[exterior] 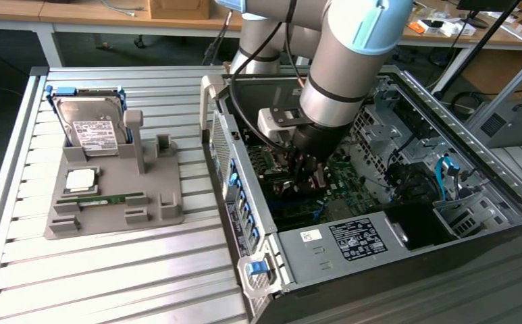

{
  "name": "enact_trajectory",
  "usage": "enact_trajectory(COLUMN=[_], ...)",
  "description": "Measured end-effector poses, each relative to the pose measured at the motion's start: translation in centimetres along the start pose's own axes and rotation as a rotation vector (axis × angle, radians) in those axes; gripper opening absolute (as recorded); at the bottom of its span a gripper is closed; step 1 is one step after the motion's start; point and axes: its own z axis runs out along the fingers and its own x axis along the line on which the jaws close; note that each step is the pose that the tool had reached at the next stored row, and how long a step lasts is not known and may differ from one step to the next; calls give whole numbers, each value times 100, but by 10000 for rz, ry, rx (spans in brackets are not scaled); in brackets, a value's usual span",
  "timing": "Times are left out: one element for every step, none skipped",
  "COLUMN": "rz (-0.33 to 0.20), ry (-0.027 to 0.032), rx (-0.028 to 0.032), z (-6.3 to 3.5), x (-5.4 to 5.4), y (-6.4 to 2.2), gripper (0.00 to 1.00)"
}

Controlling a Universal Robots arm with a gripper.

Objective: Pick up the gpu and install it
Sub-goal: 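Insert the gpu into the slot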

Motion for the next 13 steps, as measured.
enact_trajectory(rz=[-4,-6,-7,-10,-12,-14,-15,-16,-17,-18,-21,-22,-23], ry=[-3,-5,-4,-2,0,0,-1,-5,-7,-8,-10,-12,-16], rx=[0,0,-1,-3,-4,-5,-5,-3,-3,-2,1,7,17], z=[4,8,11,16,21,31,38,44,46,46,46,43,37], x=[0,0,0,0,1,1,1,1,1,1,1,1,0], y=[0,0,1,0,1,1,1,0,0,0,2,4,6], gripper=[27,27,27,27,27,27,27,27,27,27,27,27,27])
